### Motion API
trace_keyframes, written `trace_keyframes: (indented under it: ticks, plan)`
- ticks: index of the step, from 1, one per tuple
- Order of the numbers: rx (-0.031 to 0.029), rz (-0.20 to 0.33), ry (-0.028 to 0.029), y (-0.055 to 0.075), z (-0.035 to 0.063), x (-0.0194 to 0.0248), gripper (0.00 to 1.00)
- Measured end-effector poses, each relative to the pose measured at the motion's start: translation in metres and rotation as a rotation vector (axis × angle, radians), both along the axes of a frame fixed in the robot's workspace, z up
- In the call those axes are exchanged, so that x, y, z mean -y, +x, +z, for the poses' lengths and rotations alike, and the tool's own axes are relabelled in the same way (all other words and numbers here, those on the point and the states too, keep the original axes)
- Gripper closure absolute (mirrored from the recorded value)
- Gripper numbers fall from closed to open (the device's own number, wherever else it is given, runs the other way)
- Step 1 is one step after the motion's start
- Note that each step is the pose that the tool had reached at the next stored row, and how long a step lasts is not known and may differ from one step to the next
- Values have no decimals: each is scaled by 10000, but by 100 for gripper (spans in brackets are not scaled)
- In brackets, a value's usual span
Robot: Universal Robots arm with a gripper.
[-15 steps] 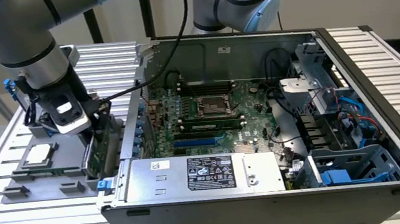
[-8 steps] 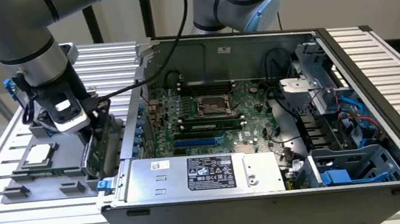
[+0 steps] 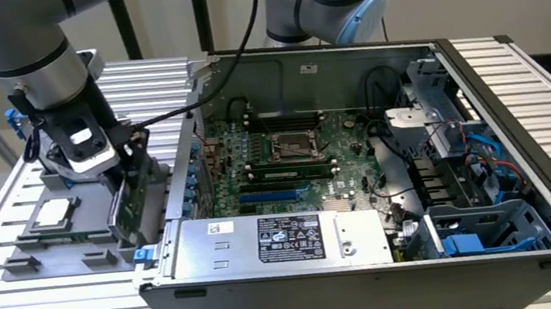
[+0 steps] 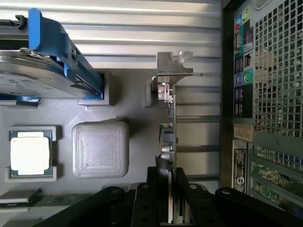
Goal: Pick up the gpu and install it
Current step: 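Pick up the gpu and move the gpu toward the slot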
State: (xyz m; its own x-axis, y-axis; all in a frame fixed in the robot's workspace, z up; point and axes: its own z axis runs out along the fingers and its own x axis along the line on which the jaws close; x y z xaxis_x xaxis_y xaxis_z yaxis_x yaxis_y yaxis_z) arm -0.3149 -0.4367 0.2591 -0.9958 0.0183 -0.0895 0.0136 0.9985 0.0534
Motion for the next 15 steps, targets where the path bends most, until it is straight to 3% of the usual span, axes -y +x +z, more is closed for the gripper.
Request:
trace_keyframes:
  ticks: [6, 15]
  plan:
    - [0, 1, 0, 0, 193, 0, 100]
    - [-13, 1, 0, 23, 603, 4, 100]
